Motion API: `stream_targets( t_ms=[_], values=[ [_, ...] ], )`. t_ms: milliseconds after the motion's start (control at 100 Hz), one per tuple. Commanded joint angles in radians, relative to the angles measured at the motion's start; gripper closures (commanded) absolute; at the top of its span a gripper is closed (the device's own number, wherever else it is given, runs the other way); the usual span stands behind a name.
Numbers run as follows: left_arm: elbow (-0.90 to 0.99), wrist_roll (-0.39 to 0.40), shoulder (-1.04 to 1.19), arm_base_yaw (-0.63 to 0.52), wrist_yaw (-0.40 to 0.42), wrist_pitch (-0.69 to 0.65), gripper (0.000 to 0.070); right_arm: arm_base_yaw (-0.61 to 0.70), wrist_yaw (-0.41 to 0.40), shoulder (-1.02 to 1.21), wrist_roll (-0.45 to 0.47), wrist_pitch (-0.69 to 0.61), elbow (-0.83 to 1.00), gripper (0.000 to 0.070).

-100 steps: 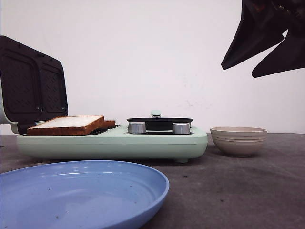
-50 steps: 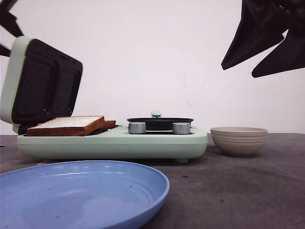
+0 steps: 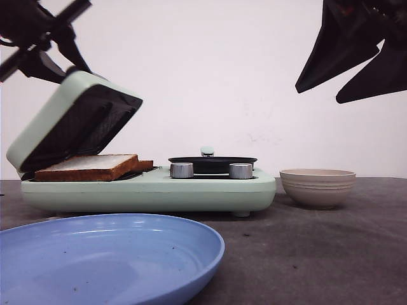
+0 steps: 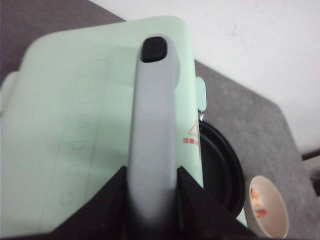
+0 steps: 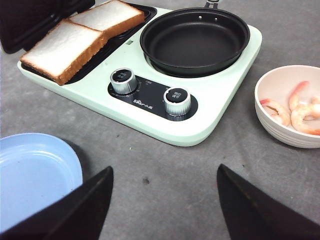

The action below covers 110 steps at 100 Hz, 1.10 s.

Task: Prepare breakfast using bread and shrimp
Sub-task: 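Grasp the grey lid handle with the left gripper and swing the lid down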

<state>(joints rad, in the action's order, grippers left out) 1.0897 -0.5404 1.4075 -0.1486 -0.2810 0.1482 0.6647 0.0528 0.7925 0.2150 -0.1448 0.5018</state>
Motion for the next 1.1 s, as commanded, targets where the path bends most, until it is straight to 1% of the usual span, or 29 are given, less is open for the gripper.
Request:
stream_targets(
  t_ms=[0,320,580,840,880,900,930,990,1030,1060,1090],
  values=[
    [-0.019,0.081,0.044,-0.012,0.049,0.055,0.0697,0.007,0.001,0.004,0.010,0.008,0.003,0.0301],
    [-0.019,0.109,0.170,-0.137,0.125,0.054,0.0697,0.007,0.001,0.004,0.010,-0.022,0.003,0.0301],
    [-0.019,0.110,0.266,-0.186,0.132,0.054,0.0697,0.007,0.001,0.004,0.010,-0.024,0.003,0.0301],
    [-0.019,0.114,0.279,-0.192,0.130,0.033,0.0693,0.007,0.001,0.004,0.010,-0.024,0.003,0.0301],
    [-0.017,0.114,0.277,-0.192,0.130,0.030,0.0650,0.007,0.001,0.004,0.010,-0.024,0.003,0.0301],
    [-0.017,0.114,0.275,-0.192,0.130,0.030,0.0613,0.007,0.001,0.004,0.010,-0.024,0.003,0.0301],
    [-0.016,0.114,0.272,-0.191,0.131,0.028,0.0545,0.007,0.001,0.004,0.010,-0.024,0.003,0.0301],
    [-0.013,0.113,0.269,-0.191,0.130,0.023,0.0385,0.007,0.001,0.004,0.010,-0.024,0.003,0.0301],
    [-0.010,0.113,0.266,-0.191,0.129,0.023,0.0301,0.007,0.001,0.004,0.010,-0.024,0.003,0.0301],
    [-0.005,0.114,0.265,-0.191,0.123,0.023,0.0261,0.007,0.001,0.004,0.010,-0.024,0.003,0.0301],
    [-0.001,0.114,0.262,-0.191,0.119,0.023,0.0242,0.007,0.001,0.004,0.010,-0.024,0.003,0.0301]
  ],
)
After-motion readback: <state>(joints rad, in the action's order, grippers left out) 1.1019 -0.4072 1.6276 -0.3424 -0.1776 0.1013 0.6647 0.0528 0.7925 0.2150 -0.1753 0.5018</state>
